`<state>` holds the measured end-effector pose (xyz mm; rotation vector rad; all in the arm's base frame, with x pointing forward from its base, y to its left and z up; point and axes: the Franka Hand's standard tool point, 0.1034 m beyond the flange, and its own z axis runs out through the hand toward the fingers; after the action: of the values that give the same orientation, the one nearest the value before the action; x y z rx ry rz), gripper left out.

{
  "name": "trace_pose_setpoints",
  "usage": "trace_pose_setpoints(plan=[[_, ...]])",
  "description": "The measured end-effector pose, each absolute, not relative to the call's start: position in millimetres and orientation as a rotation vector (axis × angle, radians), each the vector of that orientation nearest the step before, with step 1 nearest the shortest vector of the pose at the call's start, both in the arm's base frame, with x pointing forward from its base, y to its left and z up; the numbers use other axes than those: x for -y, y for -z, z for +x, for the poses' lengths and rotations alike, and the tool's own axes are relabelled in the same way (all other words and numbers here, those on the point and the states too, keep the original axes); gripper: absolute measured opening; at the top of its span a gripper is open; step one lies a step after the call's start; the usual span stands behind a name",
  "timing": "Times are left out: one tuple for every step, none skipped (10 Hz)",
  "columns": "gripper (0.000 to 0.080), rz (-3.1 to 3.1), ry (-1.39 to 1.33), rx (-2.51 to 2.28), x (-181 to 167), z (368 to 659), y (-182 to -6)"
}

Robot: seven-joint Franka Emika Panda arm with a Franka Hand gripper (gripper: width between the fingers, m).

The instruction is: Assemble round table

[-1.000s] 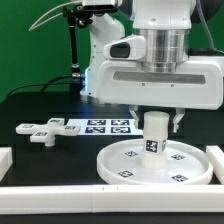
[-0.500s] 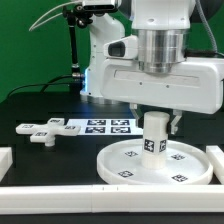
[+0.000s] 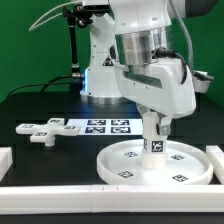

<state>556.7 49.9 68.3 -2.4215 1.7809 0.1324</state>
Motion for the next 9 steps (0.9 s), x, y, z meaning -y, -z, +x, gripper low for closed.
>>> trace_pose_setpoints(plan=[[0.0409, -2.399, -0.134, -1.813, -49.9, 556.8, -68.3], [0.0409, -2.352, -0.14, -1.874, -50.1, 556.8, -68.3], [0.0409, -2.316, -0.145, -1.92, -50.3, 556.8, -68.3], [0.0409, -2.248, -0.154, -1.995, -50.7, 557.0, -68.4], [0.0409, -2.199, -0.156, -2.049, -50.4, 557.5, -68.6], [0.0409, -2.136, -0.161, -2.107, -50.0, 558.3, -68.8], [0.0409, -1.948, -0.17, -2.246, -48.2, 560.1, -68.5], [0.0409, -1.789, -0.173, -2.346, -47.0, 561.5, -68.6], [0.0409, -1.698, -0.158, -2.393, -47.1, 562.7, -68.3]])
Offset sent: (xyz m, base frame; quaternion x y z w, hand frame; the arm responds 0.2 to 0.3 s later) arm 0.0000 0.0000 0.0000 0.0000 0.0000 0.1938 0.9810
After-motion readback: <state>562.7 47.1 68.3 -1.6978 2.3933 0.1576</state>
